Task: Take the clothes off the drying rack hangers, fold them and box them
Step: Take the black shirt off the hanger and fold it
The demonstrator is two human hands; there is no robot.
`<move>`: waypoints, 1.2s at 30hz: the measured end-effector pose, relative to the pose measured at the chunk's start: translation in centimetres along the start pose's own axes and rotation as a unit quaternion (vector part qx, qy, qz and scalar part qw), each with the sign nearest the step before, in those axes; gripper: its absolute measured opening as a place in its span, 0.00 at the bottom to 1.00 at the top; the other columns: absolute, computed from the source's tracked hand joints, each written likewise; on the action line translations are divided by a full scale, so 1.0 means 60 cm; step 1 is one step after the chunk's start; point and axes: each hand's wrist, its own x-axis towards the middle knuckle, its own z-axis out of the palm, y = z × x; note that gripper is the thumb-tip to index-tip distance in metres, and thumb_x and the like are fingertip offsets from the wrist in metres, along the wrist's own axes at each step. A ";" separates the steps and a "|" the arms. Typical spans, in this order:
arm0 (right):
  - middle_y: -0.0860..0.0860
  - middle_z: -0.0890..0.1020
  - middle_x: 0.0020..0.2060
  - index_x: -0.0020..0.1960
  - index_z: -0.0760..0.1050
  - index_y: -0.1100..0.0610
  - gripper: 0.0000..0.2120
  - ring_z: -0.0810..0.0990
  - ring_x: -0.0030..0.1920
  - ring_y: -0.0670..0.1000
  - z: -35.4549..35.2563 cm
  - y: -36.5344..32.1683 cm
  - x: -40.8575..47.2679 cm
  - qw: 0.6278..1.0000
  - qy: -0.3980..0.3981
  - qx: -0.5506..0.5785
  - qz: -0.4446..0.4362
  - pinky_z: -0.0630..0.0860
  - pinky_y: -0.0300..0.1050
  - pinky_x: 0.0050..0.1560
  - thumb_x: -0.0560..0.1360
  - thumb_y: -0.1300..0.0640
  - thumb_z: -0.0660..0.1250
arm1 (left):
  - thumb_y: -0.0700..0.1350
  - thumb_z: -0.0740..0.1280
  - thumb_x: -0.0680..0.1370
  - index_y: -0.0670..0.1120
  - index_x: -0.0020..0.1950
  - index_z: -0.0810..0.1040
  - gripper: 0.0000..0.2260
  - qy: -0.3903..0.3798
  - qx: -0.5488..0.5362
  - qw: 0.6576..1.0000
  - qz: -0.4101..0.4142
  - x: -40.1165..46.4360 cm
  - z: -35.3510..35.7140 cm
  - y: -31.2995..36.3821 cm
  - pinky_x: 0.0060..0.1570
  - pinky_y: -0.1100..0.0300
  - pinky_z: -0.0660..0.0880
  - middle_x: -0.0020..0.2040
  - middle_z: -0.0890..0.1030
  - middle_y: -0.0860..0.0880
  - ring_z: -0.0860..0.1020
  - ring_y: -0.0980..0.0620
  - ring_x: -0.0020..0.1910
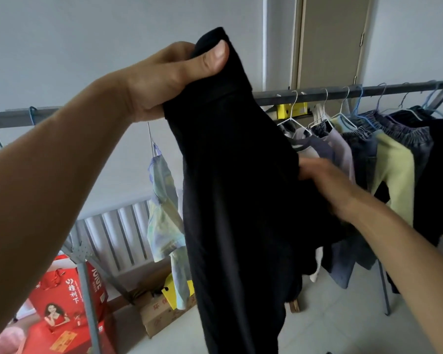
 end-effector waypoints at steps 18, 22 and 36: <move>0.51 0.82 0.36 0.39 0.83 0.56 0.13 0.81 0.40 0.49 0.103 0.033 -0.060 0.974 -0.216 -0.050 0.055 0.75 0.42 0.46 0.76 0.50 0.66 | 0.54 0.67 0.77 0.44 0.43 0.77 0.14 0.028 0.062 0.975 -0.213 0.005 0.001 -0.032 0.30 0.68 0.76 0.30 0.82 0.53 0.81 0.58 0.29; 0.49 0.82 0.34 0.39 0.85 0.53 0.15 0.80 0.36 0.47 0.102 0.007 -0.044 0.969 -0.192 0.117 0.102 0.74 0.37 0.38 0.73 0.51 0.61 | 0.57 0.62 0.80 0.43 0.48 0.80 0.17 0.144 -0.178 0.950 -0.210 -0.012 -0.006 -0.074 0.37 0.63 0.81 0.37 0.84 0.50 0.83 0.56 0.35; 0.58 0.83 0.56 0.59 0.78 0.62 0.16 0.83 0.56 0.55 0.104 -0.056 0.017 0.988 -0.071 0.067 0.117 0.81 0.48 0.52 0.81 0.53 0.58 | 0.75 0.59 0.66 0.45 0.64 0.80 0.41 0.071 -0.487 0.849 -0.193 -0.156 0.139 -0.205 0.68 0.44 0.69 0.68 0.75 0.41 0.73 0.41 0.67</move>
